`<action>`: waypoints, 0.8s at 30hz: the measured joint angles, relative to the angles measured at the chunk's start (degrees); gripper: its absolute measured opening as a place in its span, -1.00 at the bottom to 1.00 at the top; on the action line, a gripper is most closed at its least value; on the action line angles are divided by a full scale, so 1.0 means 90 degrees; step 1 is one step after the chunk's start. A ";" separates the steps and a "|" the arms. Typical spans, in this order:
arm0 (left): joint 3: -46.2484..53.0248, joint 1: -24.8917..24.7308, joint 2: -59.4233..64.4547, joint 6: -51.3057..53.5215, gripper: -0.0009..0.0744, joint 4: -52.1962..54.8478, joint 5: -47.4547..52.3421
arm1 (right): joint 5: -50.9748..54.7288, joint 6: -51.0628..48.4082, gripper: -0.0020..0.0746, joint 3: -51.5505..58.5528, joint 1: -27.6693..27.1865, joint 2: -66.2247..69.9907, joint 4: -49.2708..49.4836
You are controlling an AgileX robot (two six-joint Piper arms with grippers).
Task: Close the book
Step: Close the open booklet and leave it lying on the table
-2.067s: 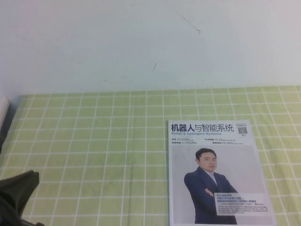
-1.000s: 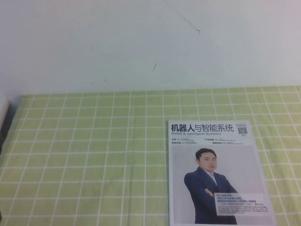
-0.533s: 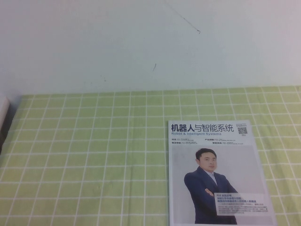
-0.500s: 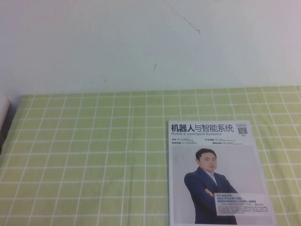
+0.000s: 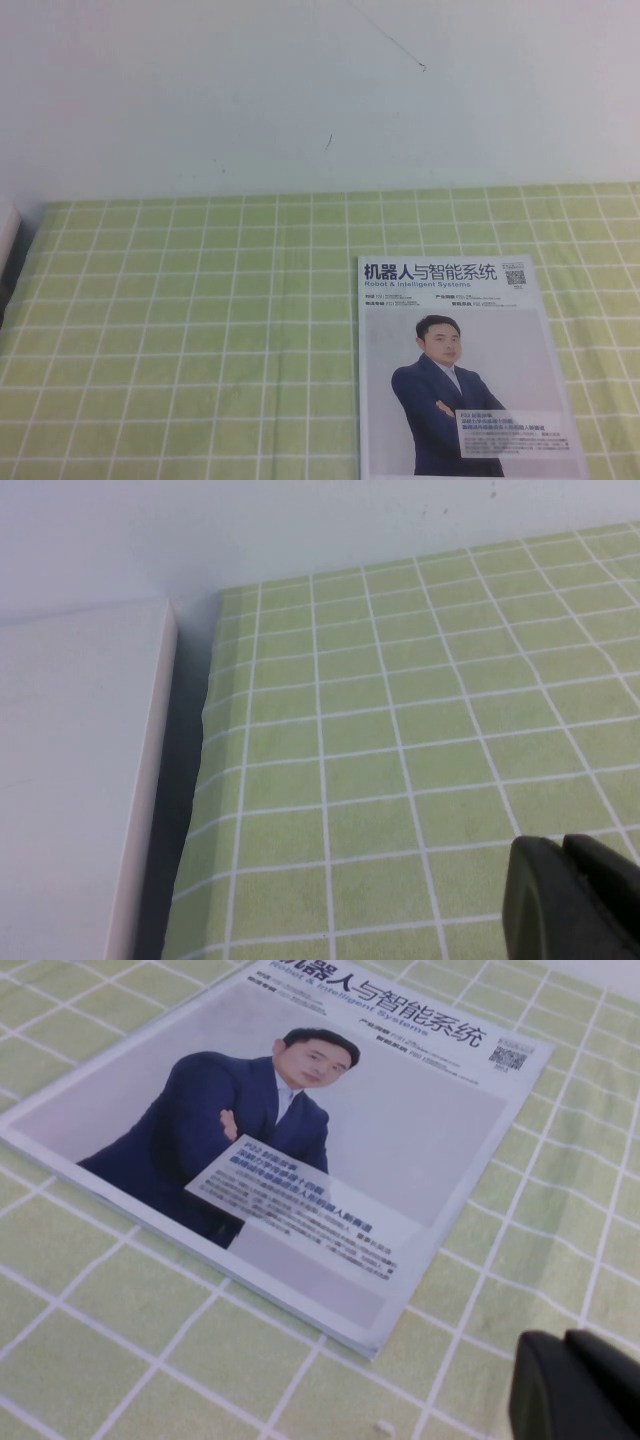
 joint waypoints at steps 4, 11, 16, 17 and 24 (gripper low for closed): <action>0.0000 0.0000 -0.0011 0.0000 -0.98 0.0000 0.0011 | 0.0000 0.0000 -0.95 0.0000 0.0000 0.0000 0.0000; -0.0009 0.0000 -0.0011 0.0000 -0.98 0.0000 0.0024 | 0.0000 0.0000 -0.95 0.0000 0.0000 0.0000 0.0000; -0.0009 0.0000 -0.0011 0.0000 -0.98 0.0000 0.0024 | 0.0096 0.0000 -0.95 0.0000 -0.0220 -0.0485 0.0000; -0.0009 0.0000 -0.0011 0.0000 -0.98 0.0000 0.0024 | 0.0173 0.0000 -0.95 0.0000 -0.0337 -0.0653 0.0000; -0.0009 0.0000 -0.0024 0.0000 -0.98 0.0000 0.0033 | 0.0433 0.0000 -0.95 0.0000 -0.1943 -0.1455 0.0010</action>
